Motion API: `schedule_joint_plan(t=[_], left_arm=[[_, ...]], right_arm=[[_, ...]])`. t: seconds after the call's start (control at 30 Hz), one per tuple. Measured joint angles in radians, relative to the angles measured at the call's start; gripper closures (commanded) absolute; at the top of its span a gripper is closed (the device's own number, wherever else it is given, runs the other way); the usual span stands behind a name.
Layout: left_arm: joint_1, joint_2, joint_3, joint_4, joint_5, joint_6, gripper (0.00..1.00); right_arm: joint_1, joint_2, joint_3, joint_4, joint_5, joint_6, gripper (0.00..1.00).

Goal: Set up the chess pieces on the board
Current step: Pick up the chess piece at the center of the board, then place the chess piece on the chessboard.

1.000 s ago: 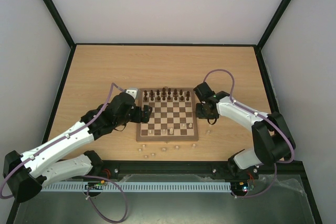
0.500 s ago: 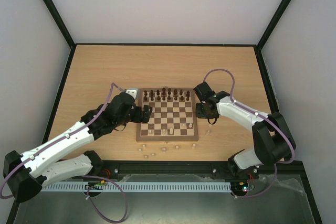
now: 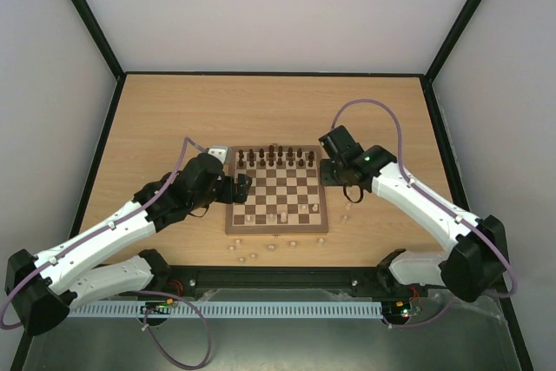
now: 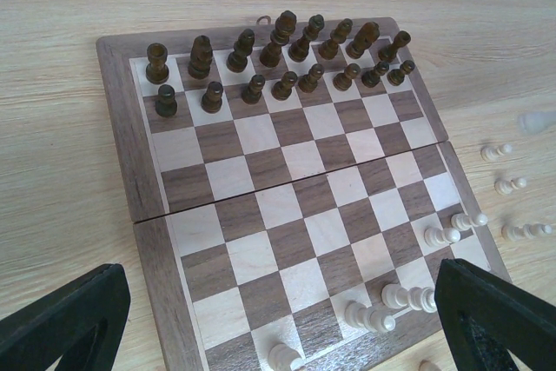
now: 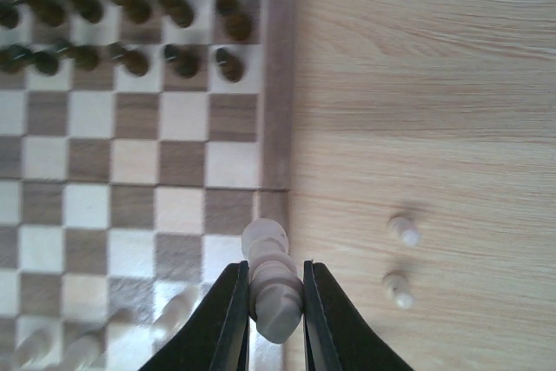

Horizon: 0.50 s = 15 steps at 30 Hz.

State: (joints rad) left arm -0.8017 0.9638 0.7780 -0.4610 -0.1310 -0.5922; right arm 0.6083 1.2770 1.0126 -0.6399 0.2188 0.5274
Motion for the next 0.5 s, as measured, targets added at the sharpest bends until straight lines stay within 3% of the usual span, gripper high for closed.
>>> schedule_joint_plan(t=[0.5], left_arm=[[-0.001,0.039,-0.003,-0.017,0.023,-0.013,0.01]], right_arm=[[0.335,0.035,0.106,-0.161,0.039,0.071,0.88]])
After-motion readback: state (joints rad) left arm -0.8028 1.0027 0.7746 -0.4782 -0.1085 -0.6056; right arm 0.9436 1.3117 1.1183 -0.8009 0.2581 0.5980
